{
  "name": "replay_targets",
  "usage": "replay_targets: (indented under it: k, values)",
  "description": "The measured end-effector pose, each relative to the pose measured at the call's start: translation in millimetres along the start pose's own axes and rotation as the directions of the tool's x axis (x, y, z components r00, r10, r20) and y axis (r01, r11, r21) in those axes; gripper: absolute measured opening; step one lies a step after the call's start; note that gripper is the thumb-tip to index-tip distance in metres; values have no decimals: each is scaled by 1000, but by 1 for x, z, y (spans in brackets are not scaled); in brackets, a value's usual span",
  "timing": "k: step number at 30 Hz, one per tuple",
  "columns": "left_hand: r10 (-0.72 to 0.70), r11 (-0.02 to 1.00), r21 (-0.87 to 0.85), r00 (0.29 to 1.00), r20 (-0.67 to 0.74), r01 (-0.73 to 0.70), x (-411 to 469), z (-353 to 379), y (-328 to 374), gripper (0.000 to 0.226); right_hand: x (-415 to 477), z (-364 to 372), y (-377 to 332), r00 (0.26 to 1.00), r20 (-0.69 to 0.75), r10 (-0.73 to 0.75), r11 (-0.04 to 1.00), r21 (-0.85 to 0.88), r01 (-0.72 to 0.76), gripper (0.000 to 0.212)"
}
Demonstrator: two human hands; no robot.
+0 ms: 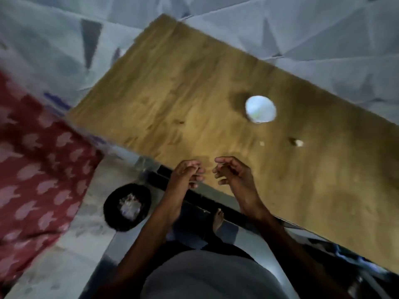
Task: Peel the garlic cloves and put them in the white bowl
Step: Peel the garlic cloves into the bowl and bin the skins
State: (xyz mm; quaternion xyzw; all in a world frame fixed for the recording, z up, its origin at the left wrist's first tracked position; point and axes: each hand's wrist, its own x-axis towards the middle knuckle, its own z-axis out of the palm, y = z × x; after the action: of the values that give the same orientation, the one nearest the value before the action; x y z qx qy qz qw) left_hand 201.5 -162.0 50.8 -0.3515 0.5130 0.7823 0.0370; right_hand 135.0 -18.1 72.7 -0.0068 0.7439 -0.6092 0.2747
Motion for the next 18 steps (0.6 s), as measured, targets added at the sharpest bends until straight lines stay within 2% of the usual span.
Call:
replay_targets:
  k: [6,13,15,18]
  values:
    - [44,987,145,992,122,-62,33,113,-8,17,23,-125,8,982,-189,-25,997,73,39,23]
    - [196,874,432,975,107,-223,103,191,-17,14,59,-206,28,970,-241,16,998,68,1,17]
    - [289,752,584,949,125,-306,126,206,-20,16,70,-217,31,972,-237,11,999,52,1,16]
    - [394,343,858,888,237,-382,155,215,-27,27,84,-225,33,974,-226,9,1000,24,-4,15]
